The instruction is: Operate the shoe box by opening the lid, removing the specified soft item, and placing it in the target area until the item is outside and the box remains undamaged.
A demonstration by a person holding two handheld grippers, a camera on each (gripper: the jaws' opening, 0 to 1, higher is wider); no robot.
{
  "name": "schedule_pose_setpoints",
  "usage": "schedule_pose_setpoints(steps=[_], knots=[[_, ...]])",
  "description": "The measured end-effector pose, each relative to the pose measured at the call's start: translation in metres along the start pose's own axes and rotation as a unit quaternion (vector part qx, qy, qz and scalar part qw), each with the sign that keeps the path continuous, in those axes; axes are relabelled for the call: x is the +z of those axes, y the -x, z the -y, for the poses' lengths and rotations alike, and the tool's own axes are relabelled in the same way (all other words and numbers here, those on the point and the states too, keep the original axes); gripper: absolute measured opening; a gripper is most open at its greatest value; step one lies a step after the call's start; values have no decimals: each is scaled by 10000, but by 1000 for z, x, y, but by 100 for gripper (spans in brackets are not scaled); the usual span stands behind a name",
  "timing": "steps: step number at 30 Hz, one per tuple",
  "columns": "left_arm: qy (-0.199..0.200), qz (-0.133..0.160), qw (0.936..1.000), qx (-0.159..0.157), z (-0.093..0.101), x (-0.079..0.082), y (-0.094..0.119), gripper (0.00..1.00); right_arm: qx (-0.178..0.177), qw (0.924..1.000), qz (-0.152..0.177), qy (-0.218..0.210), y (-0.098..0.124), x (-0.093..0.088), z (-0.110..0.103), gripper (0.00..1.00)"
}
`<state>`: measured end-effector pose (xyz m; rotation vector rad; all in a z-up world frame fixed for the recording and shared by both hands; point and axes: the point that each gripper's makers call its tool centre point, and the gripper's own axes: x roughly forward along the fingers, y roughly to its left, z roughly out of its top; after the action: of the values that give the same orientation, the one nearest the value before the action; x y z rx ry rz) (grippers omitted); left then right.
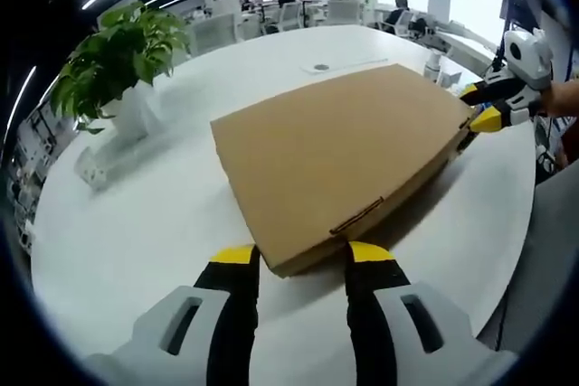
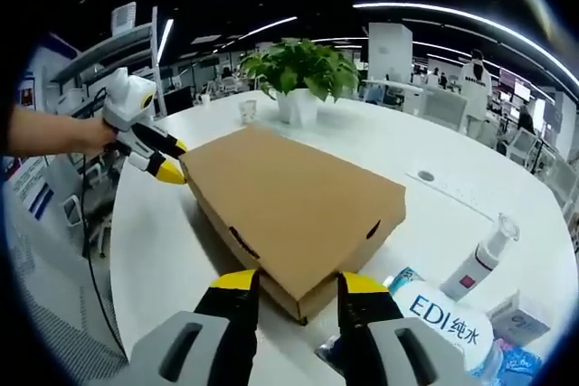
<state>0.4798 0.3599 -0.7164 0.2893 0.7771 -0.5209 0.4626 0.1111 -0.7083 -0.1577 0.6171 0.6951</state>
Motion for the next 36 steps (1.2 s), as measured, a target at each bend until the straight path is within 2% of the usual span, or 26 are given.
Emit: schedule_pose_setpoints(steps=[4,9,14,20,27,32,36], knots=[[71,83,9999,-80,6,2,5,44,-143,9997,144,-147,8,6,4,39],[156,331,9993,-80,11,11,18,49,-207,9993,318,-13,25,14,5,42],[227,655,9976,-29,16,20,33,49,-322,9987,398,-8,44,15,10,46],[281,843,9960,11,24,23,47,51,-457,9979,462,75,67,13,17,50],[364,1027,9940,20,39,20,65,59,-628,9968,476,100,96,5,26,55],[386,1015,9941,-80,54,11,74,60,-836,9948,574,69,118,-3,33,57],[430,1093,9930,-103,65,6,83,63,-960,9939,543,13,135,-16,36,59]])
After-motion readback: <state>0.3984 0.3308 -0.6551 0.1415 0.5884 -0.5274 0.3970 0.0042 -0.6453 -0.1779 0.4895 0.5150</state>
